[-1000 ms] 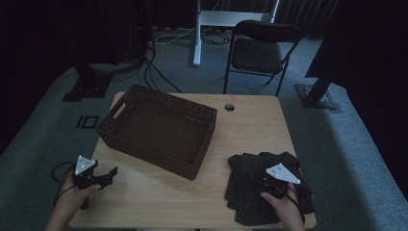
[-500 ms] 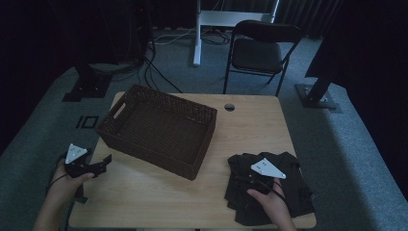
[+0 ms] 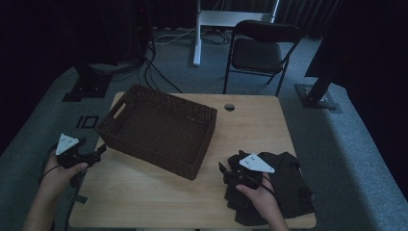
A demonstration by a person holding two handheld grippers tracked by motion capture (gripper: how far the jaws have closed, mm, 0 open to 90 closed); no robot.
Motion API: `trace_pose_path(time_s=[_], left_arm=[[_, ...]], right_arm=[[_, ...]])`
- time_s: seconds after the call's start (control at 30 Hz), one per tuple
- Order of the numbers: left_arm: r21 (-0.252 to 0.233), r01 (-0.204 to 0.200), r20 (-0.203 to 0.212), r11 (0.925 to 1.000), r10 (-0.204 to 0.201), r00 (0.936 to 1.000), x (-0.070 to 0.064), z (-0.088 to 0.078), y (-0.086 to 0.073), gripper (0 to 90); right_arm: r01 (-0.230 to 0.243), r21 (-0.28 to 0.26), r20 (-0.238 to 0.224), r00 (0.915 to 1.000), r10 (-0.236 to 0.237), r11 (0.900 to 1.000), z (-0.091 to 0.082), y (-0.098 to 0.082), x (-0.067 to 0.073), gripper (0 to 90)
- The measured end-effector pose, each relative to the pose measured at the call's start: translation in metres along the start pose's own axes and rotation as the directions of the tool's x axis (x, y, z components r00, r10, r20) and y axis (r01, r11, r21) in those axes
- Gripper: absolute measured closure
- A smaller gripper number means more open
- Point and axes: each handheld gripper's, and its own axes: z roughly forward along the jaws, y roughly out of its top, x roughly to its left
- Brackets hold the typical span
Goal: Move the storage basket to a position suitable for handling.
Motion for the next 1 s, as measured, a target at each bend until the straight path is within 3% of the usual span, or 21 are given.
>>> trace_pose_path(time_s=[0.27,0.53,0.63,0.77,1.0], left_arm=[[-0.012,-0.022,-0.019,0.9997,0.022,0.9996,0.007,0.011,0.015,15.4],[-0.041,0.004,-0.020,0.9992,-0.005,0.9998,0.015,0.027,0.029,16.0],[-0.063,0.012,-0.046,0.9979,-0.015,0.9988,0.019,0.034,0.031,17.4],[-0.059,-0.001,-0.060,0.9982,-0.003,0.9982,0.024,0.042,0.033,17.4],[-0.044,-0.007,-0.052,0.9990,0.005,0.9986,0.029,0.057,0.036,17.4]], right_arm=[[0.001,-0.021,-0.025,0.9997,-0.002,1.000,0.008,0.016,0.010,13.1],[-0.006,-0.036,-0.046,0.9989,0.005,0.999,0.017,0.027,0.019,13.2],[-0.019,-0.049,-0.048,0.9987,0.017,0.999,0.019,0.031,0.020,13.2],[-0.023,-0.056,-0.034,0.9992,0.021,0.998,0.022,0.036,0.020,13.2],[-0.026,-0.064,-0.052,0.9984,0.023,0.998,0.032,0.043,0.032,13.1]])
